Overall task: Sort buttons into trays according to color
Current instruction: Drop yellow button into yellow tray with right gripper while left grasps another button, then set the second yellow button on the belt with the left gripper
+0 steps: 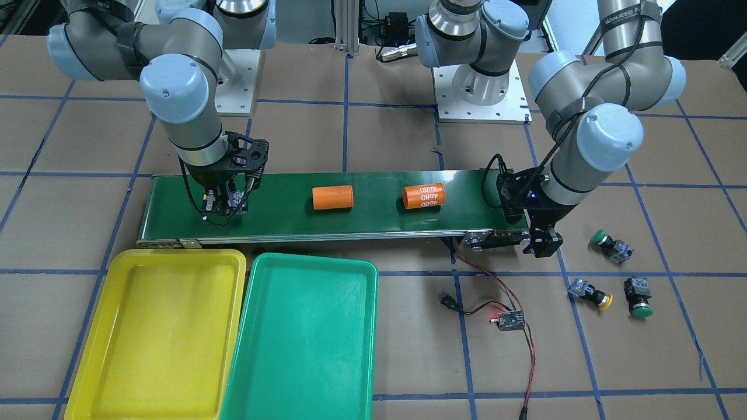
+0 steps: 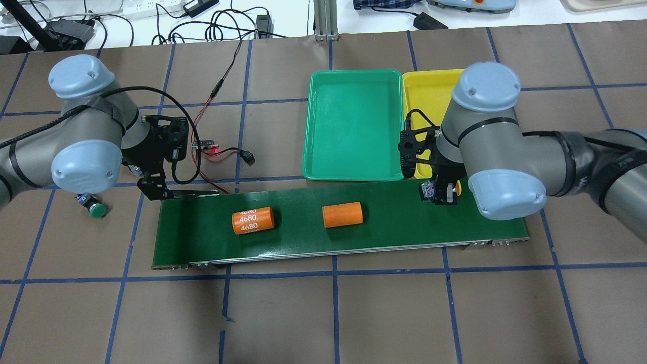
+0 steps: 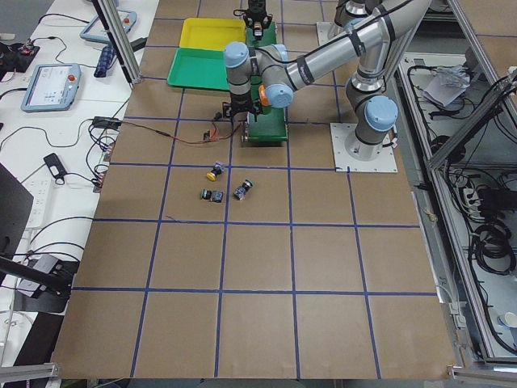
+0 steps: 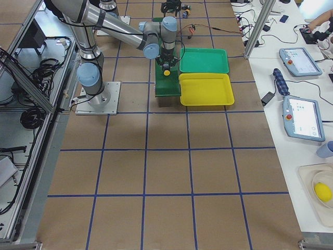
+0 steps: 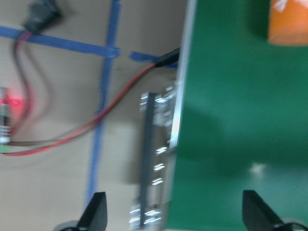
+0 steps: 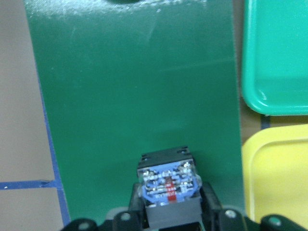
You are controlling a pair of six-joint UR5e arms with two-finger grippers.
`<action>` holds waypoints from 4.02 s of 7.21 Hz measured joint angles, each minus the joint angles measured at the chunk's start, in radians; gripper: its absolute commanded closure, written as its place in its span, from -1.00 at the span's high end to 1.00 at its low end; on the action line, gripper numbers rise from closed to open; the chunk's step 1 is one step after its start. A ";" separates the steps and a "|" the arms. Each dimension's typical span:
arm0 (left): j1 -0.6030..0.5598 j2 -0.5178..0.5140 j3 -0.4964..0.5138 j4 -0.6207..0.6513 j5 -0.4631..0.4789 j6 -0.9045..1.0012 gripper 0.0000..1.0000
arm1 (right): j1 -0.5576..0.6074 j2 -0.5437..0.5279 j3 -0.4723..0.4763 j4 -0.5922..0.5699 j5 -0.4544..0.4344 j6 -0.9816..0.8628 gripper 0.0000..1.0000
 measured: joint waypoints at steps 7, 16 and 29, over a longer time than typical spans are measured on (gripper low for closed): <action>0.171 -0.285 0.194 0.082 -0.001 0.509 1.00 | -0.083 0.520 -0.625 0.151 -0.058 -0.112 -0.73; 0.214 -0.254 0.185 -0.022 0.002 0.496 -0.85 | -0.130 0.525 -0.570 0.150 -0.056 -0.104 0.38; -0.250 0.162 -0.237 -0.024 -0.094 -0.356 1.00 | -0.027 -0.057 0.040 0.107 -0.024 -0.099 1.00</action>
